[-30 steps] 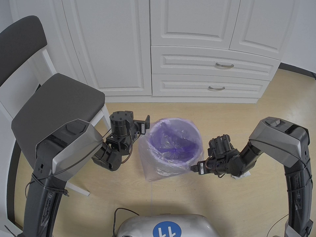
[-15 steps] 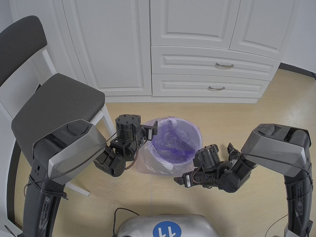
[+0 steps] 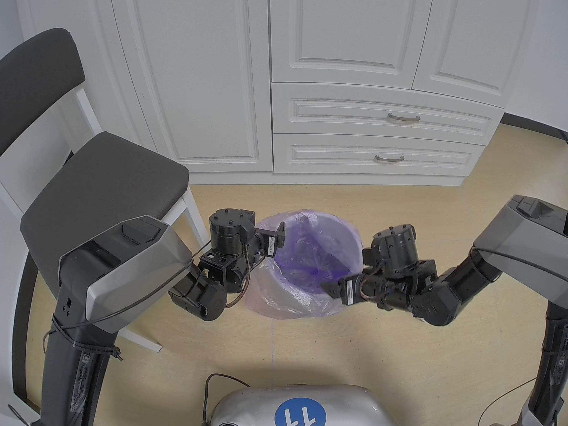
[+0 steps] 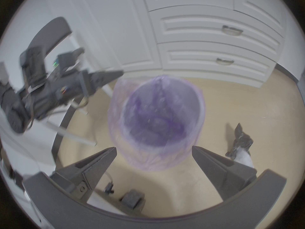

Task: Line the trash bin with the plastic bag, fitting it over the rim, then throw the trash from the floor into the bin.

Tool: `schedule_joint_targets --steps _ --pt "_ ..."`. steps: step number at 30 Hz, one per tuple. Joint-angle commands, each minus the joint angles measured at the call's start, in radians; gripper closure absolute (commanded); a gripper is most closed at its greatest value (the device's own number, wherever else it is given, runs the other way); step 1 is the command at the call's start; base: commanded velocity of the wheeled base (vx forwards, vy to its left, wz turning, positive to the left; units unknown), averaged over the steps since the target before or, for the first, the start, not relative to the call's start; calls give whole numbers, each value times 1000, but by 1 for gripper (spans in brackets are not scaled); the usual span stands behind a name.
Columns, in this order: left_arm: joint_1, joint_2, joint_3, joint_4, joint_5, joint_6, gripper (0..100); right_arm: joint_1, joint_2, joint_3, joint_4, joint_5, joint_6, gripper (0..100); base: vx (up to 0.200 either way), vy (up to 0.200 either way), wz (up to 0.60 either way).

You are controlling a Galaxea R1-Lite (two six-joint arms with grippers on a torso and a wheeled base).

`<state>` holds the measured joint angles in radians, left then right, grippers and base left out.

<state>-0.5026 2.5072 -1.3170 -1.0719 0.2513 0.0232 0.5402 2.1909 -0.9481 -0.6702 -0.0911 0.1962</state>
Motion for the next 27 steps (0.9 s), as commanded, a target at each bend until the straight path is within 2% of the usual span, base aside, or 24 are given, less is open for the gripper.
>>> schedule_joint_targets --steps 1,5,10,13,18,27 --pt "1 1 -4 0 0 1 0 -36 184 -202 11 -159 60 0 0 0 0" --pt "1 1 -7 0 0 1 0 -29 236 -250 9 -191 65 0 0 0 0" --pt "2 4 -11 0 0 1 0 -19 333 -363 -5 -338 72 0 0 0 0" --pt "4 4 -11 0 0 1 0 -19 368 -416 -6 -374 97 0 0 0 0" --pt "4 4 -11 -2 0 1 0 -36 375 -463 -8 -383 123 0 0 0 0" --pt "4 2 -13 -6 0 1 0 -120 369 -525 1 -398 115 0 0 0 0"
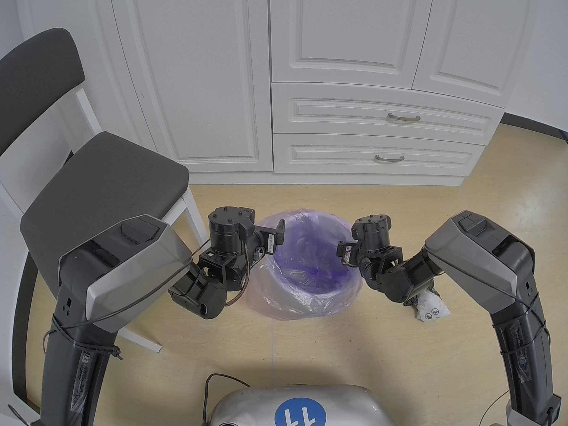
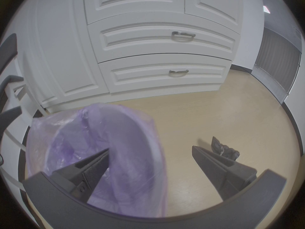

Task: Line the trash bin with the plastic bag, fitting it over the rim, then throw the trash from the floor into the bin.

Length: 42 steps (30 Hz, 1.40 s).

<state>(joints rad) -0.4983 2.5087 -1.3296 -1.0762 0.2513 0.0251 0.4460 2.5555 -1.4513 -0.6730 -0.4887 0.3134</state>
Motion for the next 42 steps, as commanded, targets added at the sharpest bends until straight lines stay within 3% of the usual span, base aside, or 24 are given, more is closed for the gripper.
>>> schedule_joint_targets --steps 1,15,24,36,42 --pt "0 1 0 -2 0 -1 0 -39 0 -32 3 -1 -2 0 0 0 0" --pt "0 7 6 2 0 -1 0 -131 -31 -61 33 10 -34 0 0 0 0" --pt "0 4 30 45 0 21 0 -136 -14 -60 128 22 -34 0 0 0 0" --pt "26 27 21 139 5 49 0 -125 -78 3 122 50 -34 0 0 0 0" --pt "76 28 10 217 60 108 0 -125 -83 22 118 65 -36 0 0 0 0"
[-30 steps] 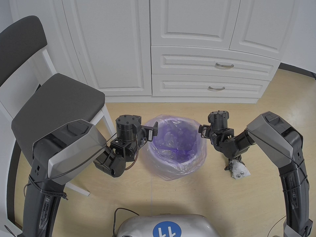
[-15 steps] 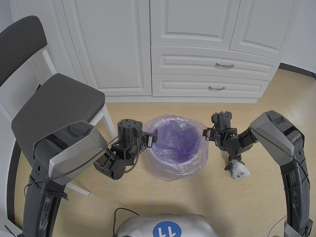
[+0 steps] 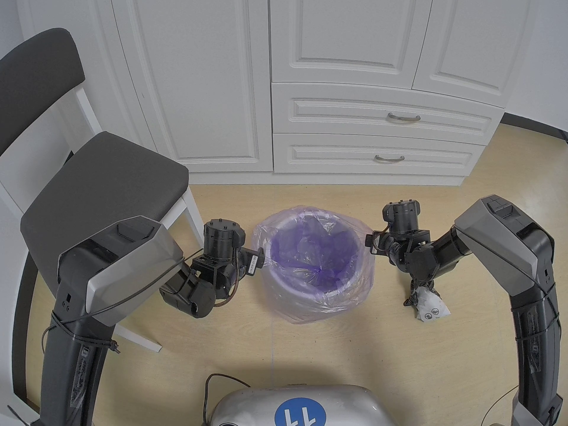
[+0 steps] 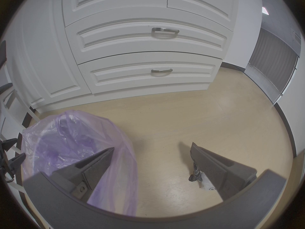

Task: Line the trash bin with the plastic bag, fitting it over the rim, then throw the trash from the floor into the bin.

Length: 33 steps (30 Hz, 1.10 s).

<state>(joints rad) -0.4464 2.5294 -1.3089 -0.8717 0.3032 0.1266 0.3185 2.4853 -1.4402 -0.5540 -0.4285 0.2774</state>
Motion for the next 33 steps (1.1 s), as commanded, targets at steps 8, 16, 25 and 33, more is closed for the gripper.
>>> schedule_joint_targets --steps 8,16,25,33 --pt "31 39 -35 31 8 5 0 2 -8 58 0 36 -30 0 0 0 0" --pt "21 37 7 92 10 7 0 2 -6 95 0 43 -72 0 0 0 0" --pt "37 65 -41 220 8 4 0 -10 4 96 6 43 -100 0 0 0 0" --pt "58 200 -230 221 20 -61 0 -24 30 58 -4 43 -93 0 0 0 0"
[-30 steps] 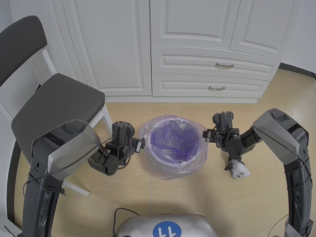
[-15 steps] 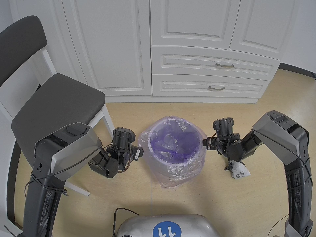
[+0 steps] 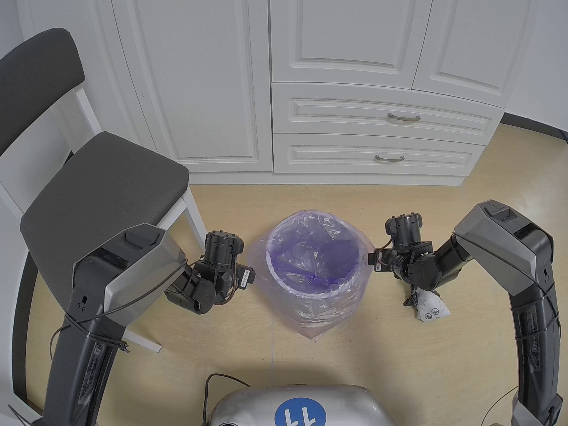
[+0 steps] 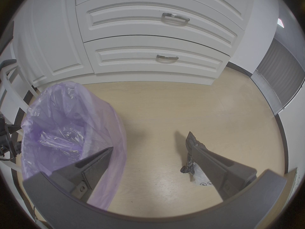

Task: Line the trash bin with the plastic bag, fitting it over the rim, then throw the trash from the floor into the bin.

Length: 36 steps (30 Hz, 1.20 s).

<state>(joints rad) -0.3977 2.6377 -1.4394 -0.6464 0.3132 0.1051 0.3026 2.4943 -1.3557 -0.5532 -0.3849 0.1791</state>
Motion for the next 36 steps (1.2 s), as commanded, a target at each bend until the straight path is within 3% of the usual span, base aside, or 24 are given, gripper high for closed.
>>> schedule_joint_targets --steps 1,8,14,18,27,36 --pt "10 91 -99 -4 10 -39 0 -8 21 -26 -5 0 5 0 0 0 0" --pt "10 130 -222 -1 30 -122 0 -19 28 -59 -7 0 17 0 0 0 0" --pt "16 93 -179 5 47 -116 0 -17 12 -52 -7 0 31 0 0 0 0" --pt "26 -10 -36 22 35 -71 0 -20 -15 -29 -7 31 29 0 0 0 0" --pt "23 -7 -35 21 35 -67 0 -37 14 -45 -2 46 29 0 0 0 0" --pt "26 -8 -42 11 35 -70 0 -54 183 -154 -5 72 48 0 0 0 0"
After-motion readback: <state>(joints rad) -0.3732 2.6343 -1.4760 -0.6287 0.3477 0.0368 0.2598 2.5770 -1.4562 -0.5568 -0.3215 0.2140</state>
